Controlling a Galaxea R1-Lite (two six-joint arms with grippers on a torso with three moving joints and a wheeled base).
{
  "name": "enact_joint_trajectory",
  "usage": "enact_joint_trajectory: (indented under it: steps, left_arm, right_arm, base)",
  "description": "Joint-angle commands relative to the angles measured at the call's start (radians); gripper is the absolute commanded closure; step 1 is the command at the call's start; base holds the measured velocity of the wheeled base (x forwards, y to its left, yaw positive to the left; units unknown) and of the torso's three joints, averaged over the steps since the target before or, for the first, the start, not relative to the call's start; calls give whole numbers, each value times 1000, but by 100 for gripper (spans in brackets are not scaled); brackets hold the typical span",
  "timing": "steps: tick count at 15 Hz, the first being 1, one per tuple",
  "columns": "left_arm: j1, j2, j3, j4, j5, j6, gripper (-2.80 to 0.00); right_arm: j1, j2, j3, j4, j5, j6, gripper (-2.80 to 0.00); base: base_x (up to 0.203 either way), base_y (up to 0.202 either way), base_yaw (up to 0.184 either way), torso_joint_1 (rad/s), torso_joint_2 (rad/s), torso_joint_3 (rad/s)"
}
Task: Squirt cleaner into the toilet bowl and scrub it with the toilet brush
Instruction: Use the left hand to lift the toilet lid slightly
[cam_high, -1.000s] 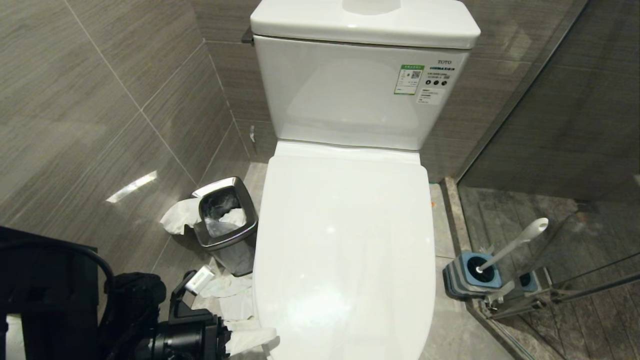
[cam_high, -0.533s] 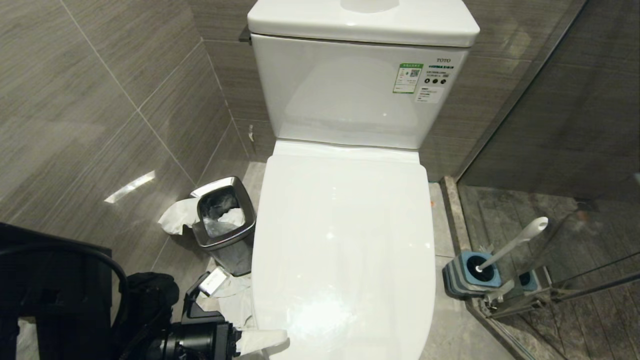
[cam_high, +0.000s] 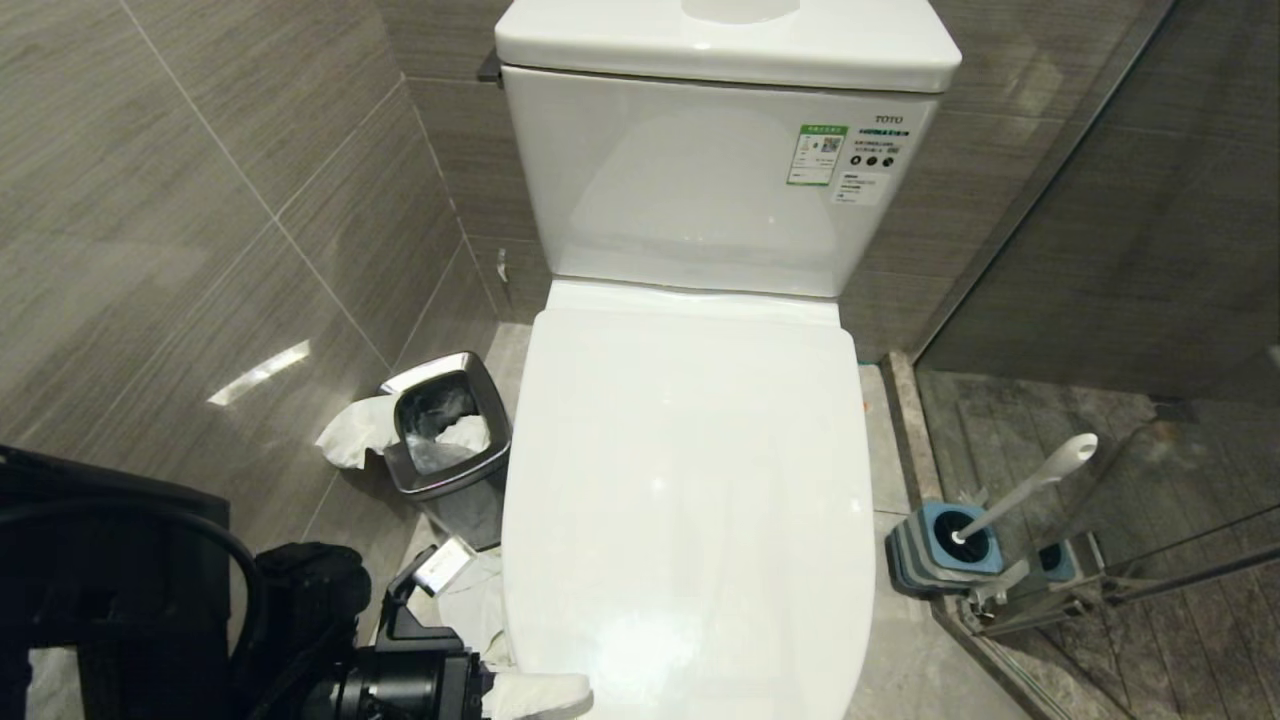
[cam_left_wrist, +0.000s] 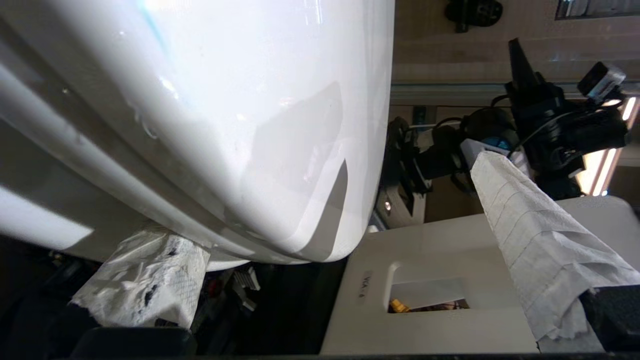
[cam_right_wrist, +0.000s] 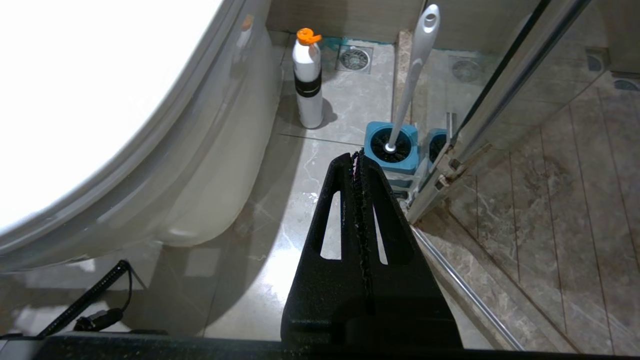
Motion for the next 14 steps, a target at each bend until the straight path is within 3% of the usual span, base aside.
enact_joint_trajectory:
  steps: [1, 3, 9, 14]
  left_arm:
    - [-18, -63, -19, -15, -2, -55, -280]
    - [-38, -107, -30, -15, 2, -98, -280]
    - [-48, -160, -35, -15, 22, -109, -280]
    - [-49, -218, -27, -15, 20, -178, -280]
  right_arm:
    - [0, 1, -1, 0, 0, 0, 0]
    - [0, 1, -1, 0, 0, 0, 0]
    - [0, 1, -1, 0, 0, 0, 0]
    - [0, 1, -1, 0, 0, 0, 0]
  base:
    - [0, 0, 0, 0, 0, 0]
    - [0, 0, 0, 0, 0, 0]
    - [0, 0, 0, 0, 0, 0]
    - [0, 0, 0, 0, 0, 0]
